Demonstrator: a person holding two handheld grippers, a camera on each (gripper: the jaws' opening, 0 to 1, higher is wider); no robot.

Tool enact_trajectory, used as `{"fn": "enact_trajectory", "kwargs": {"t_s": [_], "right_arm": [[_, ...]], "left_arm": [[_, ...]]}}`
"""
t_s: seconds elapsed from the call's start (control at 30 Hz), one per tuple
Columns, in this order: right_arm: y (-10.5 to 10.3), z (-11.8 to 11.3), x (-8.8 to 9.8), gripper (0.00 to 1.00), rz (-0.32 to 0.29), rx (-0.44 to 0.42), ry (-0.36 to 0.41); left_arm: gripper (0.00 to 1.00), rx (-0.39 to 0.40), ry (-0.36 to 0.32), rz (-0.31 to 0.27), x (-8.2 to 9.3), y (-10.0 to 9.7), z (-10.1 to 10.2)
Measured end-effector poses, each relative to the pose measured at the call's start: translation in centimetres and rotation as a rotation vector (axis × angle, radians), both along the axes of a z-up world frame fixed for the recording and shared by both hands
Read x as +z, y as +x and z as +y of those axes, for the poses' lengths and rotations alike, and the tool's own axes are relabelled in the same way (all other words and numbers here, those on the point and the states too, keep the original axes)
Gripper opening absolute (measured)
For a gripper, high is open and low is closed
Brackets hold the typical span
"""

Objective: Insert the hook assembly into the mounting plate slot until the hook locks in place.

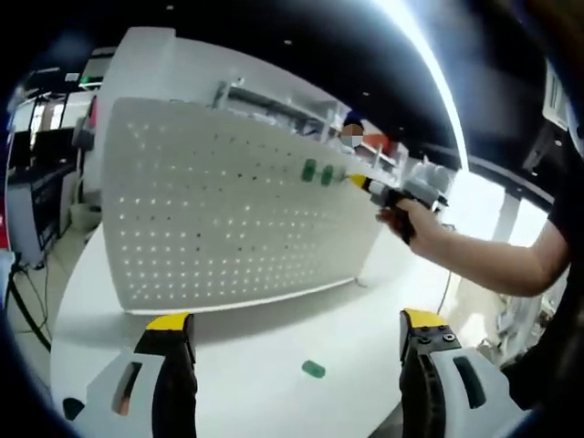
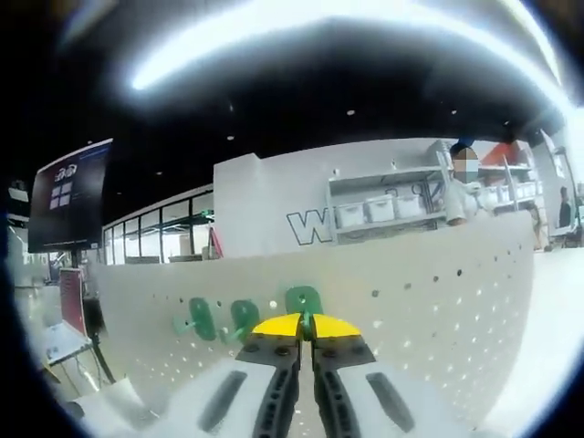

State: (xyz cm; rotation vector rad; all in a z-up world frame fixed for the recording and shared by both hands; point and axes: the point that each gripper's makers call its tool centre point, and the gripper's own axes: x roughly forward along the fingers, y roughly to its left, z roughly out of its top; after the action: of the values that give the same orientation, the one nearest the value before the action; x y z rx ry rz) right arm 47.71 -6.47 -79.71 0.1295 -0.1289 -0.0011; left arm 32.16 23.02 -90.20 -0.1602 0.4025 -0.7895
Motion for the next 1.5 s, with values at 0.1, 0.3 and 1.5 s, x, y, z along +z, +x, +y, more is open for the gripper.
{"fn": "enact_trajectory", "kwargs": {"t_s": [0.1,0.3,1.5], "right_arm": [[0.2,0.1,-0.2,0.00,0.005,0.002,0.002],[0.3,0.0,-0.2,0.00,-0.007,-0.010,-0.006],[0.9,-0.2,-1.8,0.04,0.061,-0.042,-0.021]], "left_arm": [[0.94,-0.001,-0.006,0.002,0.0,0.0,-0.2],[0.94,0.000,-0.002,0.005,-0.2,0.1,-0.2],[0.90,0.035,-0.012,0.030,-0.7,-0.2,0.8]]}}
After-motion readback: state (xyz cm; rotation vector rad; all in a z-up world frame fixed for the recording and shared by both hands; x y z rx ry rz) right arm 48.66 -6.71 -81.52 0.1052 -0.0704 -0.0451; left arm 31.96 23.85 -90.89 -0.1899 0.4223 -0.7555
